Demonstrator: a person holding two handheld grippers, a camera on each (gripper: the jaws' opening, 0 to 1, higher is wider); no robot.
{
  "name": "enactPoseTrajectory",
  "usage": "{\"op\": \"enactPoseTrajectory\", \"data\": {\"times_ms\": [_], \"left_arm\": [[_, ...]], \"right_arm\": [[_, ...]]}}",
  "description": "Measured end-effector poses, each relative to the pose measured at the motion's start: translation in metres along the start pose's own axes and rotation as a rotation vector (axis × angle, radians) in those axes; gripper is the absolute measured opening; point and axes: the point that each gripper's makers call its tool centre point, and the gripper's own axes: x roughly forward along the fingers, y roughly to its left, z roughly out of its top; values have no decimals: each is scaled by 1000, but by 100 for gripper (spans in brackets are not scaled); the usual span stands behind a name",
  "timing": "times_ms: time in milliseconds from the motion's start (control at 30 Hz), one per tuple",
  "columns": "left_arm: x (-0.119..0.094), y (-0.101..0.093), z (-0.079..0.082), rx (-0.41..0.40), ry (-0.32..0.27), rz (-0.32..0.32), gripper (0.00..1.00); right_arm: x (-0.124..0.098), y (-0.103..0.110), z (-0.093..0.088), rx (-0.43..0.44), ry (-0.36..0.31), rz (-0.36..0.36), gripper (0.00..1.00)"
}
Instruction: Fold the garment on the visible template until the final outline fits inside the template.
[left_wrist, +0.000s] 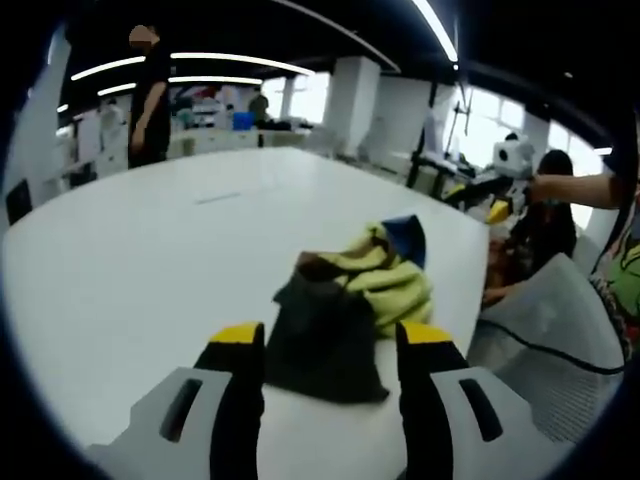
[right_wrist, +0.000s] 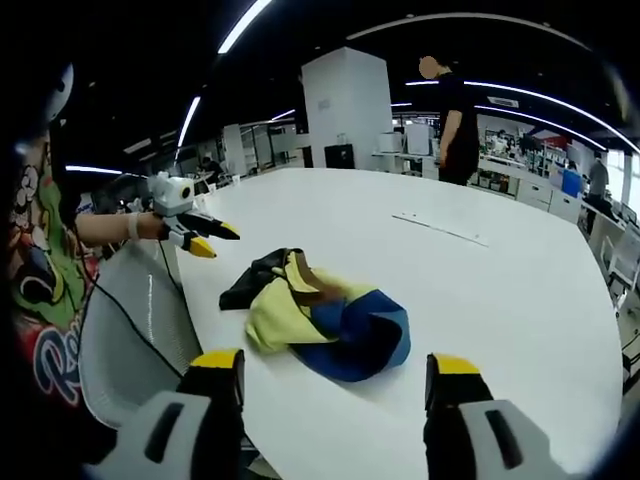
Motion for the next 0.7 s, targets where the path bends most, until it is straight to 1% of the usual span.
{"op": "enactPoseTrajectory", "data": {"times_ms": [367, 533, 700], "left_arm": [[-2, -1, -4, -4, 3, 6, 48], [-2, 0, -6, -10, -2, 11, 45], [-3, 0, -6, -8, -3, 14, 43]], "right_arm": [[-3, -1, 1, -8, -1, -6, 72], [-2, 1, -2, -14, 10, 1, 70], [-2, 4, 0, -24, 5, 6, 69]]}}
